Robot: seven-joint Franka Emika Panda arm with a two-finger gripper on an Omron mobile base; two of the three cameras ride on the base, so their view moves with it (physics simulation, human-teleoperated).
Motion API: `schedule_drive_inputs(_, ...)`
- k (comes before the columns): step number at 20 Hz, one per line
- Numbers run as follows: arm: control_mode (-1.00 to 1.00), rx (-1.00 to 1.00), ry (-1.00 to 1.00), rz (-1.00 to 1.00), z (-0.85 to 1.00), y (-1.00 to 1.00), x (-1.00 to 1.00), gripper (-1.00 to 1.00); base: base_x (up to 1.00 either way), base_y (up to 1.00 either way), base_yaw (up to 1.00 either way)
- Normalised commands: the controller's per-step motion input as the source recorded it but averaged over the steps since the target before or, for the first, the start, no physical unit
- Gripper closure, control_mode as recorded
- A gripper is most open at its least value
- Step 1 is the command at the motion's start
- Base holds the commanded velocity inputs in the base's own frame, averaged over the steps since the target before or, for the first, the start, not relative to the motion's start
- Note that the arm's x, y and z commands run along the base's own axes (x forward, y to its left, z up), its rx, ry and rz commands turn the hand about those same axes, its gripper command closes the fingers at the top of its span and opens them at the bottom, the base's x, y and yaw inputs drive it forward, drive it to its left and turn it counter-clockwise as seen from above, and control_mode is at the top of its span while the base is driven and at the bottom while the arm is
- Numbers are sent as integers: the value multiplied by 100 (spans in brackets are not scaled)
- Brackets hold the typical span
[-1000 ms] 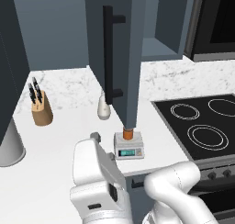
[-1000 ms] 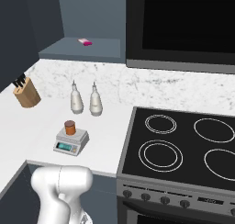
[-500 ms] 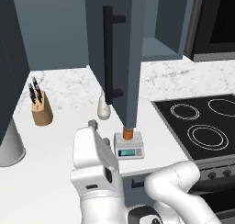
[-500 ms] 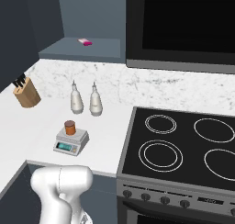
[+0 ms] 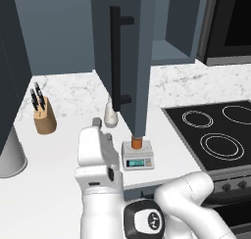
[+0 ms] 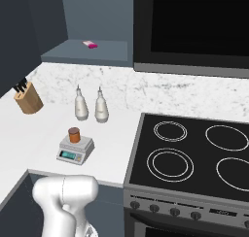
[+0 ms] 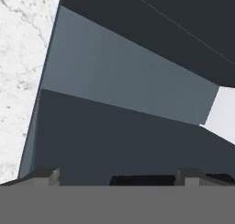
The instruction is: Pick the jam and place it on the digital scale for weighing, and close the cabinet.
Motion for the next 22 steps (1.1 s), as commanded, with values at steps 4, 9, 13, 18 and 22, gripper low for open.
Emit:
schedule_drive_inputs(4, -100, 0, 0, -7, 2, 5, 50, -100, 0, 0, 0)
schedule_drive_inputs(9, -100, -2, 0, -14, 0, 32, 52, -100, 0, 0, 0)
schedule_drive_inputs(13, -100, -4, 0, -13, 0, 36, 52, -100, 0, 0, 0)
schedule_drive_inputs(18, -100, 0, -3, -12, 3, 3, 31, -100, 0, 0, 0)
schedule_drive_inputs(22, -100, 5, -11, -11, 12, -22, 12, -100, 0, 0, 0)
